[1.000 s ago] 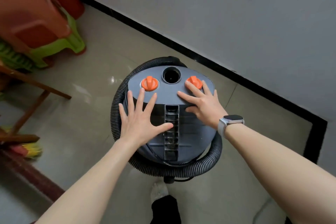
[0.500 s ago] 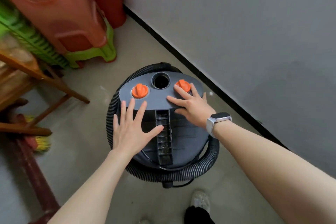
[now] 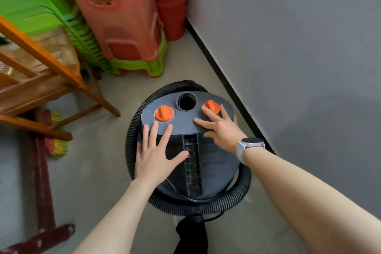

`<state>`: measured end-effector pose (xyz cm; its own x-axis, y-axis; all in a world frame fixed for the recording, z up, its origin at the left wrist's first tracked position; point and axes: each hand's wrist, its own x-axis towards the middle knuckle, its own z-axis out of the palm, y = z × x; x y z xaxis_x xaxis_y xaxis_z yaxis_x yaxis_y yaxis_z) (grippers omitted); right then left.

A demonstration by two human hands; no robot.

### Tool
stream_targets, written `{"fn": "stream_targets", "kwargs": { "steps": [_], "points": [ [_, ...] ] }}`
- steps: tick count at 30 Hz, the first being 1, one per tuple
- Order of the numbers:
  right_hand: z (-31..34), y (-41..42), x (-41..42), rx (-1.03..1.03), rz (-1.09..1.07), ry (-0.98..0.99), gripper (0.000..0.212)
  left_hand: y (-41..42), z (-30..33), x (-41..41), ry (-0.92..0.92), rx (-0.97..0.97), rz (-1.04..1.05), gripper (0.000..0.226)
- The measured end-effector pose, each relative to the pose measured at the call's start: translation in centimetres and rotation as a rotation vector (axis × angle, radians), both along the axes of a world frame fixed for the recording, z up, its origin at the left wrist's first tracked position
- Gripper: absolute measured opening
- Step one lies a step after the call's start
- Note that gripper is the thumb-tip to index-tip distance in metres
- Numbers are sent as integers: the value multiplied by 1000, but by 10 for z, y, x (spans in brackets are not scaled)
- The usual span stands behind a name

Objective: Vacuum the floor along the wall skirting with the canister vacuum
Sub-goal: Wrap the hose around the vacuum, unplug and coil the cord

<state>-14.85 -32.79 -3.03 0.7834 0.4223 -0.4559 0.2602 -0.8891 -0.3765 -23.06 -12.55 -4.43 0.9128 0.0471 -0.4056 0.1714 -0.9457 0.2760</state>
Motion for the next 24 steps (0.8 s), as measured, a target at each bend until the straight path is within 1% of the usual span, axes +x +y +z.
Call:
{"fn": "stream_targets", "kwargs": {
  "steps": [3, 7, 10, 17, 20, 24],
  "points": [
    [2, 6, 32, -7, 49, 0, 54, 2, -3, 25, -17, -23, 42, 103],
    [2, 15, 81, -37, 105, 2, 57, 2, -5, 60, -39, -47, 125, 103],
    [2, 29, 115, -56, 142, -31, 56, 7, -5, 89, -58, -47, 174, 102],
    [-1, 63, 183, -63, 203, -89, 57, 34, -3, 153, -50, -85, 234, 88],
    [-1, 78, 210, -68, 253, -95, 58, 44, -1, 175, -43, -112, 287, 87],
    [1, 99, 245, -51, 305, -94, 56, 56, 3, 201, -65, -198, 394, 85]
  ]
}}
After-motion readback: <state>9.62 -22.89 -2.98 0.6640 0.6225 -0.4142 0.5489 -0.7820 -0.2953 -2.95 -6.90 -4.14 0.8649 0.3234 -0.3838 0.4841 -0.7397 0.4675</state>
